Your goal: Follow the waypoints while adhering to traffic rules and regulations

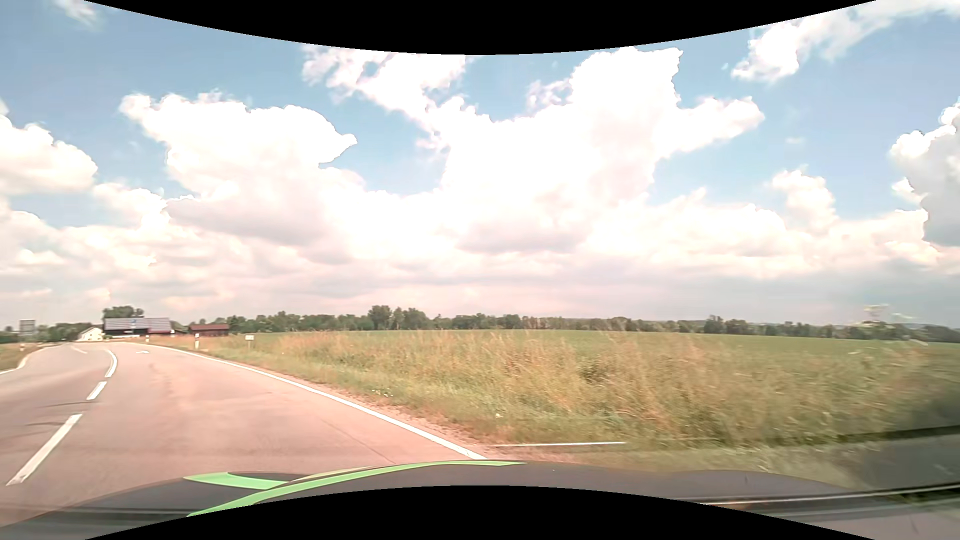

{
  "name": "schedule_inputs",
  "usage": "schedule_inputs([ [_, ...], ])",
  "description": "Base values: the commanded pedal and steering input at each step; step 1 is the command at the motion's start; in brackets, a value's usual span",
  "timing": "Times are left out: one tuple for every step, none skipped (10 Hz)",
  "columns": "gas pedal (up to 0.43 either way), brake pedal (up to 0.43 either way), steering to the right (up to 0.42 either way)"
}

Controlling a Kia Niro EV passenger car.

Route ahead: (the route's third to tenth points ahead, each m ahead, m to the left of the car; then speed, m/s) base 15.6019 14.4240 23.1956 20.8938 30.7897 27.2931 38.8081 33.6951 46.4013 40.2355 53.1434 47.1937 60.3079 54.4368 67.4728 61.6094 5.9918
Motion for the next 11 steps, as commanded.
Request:
schedule_inputs([
  [0.299,0.0,-0.428],
  [0.311,0.0,-0.412],
  [0.311,0.0,-0.383],
  [0.311,0.0,-0.343],
  [0.311,0.0,-0.31],
  [0.311,0.0,-0.266],
  [0.311,0.0,-0.232],
  [0.311,0.0,-0.207],
  [0.311,0.0,-0.189],
  [0.311,0.0,-0.182],
  [0.311,0.0,-0.176],
])
